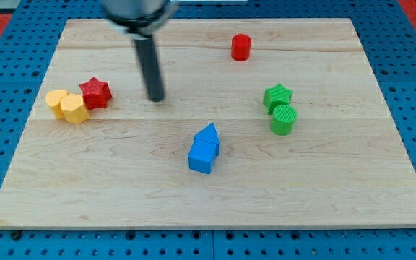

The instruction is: Move the red circle above the red star

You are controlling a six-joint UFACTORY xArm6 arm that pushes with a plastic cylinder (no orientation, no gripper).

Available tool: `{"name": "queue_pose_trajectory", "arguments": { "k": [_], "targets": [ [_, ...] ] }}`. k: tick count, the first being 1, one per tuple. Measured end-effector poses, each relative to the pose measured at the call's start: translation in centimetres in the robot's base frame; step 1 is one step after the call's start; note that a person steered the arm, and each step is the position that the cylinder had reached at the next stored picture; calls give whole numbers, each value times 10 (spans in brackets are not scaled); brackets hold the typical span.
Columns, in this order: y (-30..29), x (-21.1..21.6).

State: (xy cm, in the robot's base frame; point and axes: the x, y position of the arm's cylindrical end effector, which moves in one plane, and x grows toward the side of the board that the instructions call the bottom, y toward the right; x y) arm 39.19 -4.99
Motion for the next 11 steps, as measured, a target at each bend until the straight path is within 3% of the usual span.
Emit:
{"name": "queue_pose_trajectory", "arguments": {
  "k": [1, 2, 3, 4, 6, 8, 9, 11],
  "targets": [
    [95, -20],
    [168, -66],
    [182, -129],
    [116, -137],
    [94, -82],
    [-31, -81],
    [-17, -73],
    [-69, -51]
  ]
}}
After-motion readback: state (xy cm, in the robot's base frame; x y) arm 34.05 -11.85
